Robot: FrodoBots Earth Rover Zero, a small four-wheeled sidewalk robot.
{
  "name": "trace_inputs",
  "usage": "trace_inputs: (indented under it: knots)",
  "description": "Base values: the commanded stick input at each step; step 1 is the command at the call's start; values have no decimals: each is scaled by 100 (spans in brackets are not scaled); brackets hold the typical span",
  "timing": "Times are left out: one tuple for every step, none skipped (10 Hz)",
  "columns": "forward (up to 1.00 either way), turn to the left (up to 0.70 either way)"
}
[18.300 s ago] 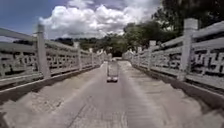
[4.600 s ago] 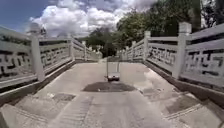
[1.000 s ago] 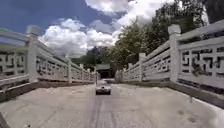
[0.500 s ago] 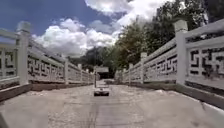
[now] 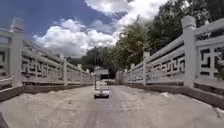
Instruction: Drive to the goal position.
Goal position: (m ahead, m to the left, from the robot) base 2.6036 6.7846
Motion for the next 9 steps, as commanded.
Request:
trace_inputs:
  knots:
    - [45,0]
    - [45,0]
    - [45,0]
    - [45,0]
    - [45,0]
    - [45,0]
    - [45,0]
    - [45,0]
    - [45,0]
